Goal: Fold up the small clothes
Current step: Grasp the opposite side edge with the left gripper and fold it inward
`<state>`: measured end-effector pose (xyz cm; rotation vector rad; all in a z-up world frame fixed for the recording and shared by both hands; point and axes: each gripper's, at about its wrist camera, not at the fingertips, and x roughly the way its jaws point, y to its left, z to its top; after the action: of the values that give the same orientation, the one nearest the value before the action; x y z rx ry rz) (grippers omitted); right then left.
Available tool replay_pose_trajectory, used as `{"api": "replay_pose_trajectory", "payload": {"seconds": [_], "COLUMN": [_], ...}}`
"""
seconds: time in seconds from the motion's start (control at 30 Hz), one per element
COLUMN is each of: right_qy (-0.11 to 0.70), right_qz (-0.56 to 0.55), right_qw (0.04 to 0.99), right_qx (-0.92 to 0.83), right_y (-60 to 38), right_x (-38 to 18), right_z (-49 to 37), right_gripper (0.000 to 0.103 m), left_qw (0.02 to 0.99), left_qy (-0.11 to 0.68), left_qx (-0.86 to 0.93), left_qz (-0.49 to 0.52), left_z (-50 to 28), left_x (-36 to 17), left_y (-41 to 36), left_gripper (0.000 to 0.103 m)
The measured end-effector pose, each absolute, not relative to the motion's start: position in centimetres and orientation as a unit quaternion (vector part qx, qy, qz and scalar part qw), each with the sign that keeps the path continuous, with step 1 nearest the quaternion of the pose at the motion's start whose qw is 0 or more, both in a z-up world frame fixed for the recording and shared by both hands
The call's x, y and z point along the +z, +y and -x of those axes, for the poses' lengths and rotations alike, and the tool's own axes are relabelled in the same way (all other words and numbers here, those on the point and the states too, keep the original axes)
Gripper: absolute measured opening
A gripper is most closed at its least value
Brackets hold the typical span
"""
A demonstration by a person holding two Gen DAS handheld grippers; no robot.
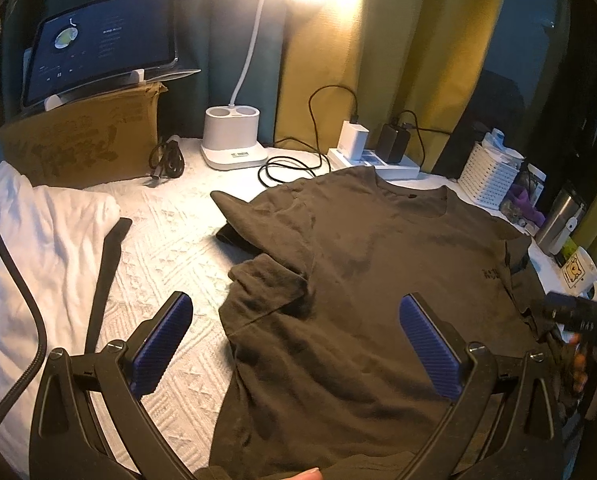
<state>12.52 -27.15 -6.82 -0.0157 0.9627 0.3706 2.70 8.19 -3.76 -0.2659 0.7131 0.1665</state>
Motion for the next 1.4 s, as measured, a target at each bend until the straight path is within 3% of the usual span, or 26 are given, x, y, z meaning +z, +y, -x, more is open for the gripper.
{"api": "replay_pose_trajectory", "payload": {"seconds": [0.13, 0.57, 0.87, 1.07, 1.13, 1.4], "right_qy": [0.44, 0.494, 0.439, 0.424, 0.42, 0.418], "right_qz": [-0.016, -0.04, -0.008, -0.01, -0.013, 0.004], "right_qw": [0.877, 0.847, 0.879, 0.892, 0.895, 0.902], "right_qx": [0.189, 0.192, 0.186, 0.159, 0.146, 0.107], "right_y": [-27.2, -24.3, -23.6, -26.3, -26.9, -27.9], "right_x": [-6.1, -9.7, -5.4, -4.1, -3.9, -4.1], "right_z": [-16.0, -26.4, -22.8, -19.4, -18.5, -16.5], "right_gripper": [0.103, 0.103, 0.103, 0.103, 0.103, 0.103], "left_qw": [0.924, 0.913, 0.905, 0.901, 0.898, 0.882], "left_qy": [0.347, 0.363, 0.387, 0.393, 0.401, 0.441], "left_qx": [0.085, 0.118, 0.092, 0.104, 0.107, 0.106], "left_qz": [0.134, 0.143, 0.149, 0.15, 0.148, 0.129], "left_z": [-3.2, -5.6, -11.0, -10.5, -10.2, -10.2], "left_x": [-4.0, -5.6, -7.6, -7.8, -8.1, -10.1], "left_y": [8.9, 13.7, 17.6, 19.2, 19.5, 19.4], "left_gripper": [0.102, 0.102, 0.101, 0.1, 0.092, 0.091]}}
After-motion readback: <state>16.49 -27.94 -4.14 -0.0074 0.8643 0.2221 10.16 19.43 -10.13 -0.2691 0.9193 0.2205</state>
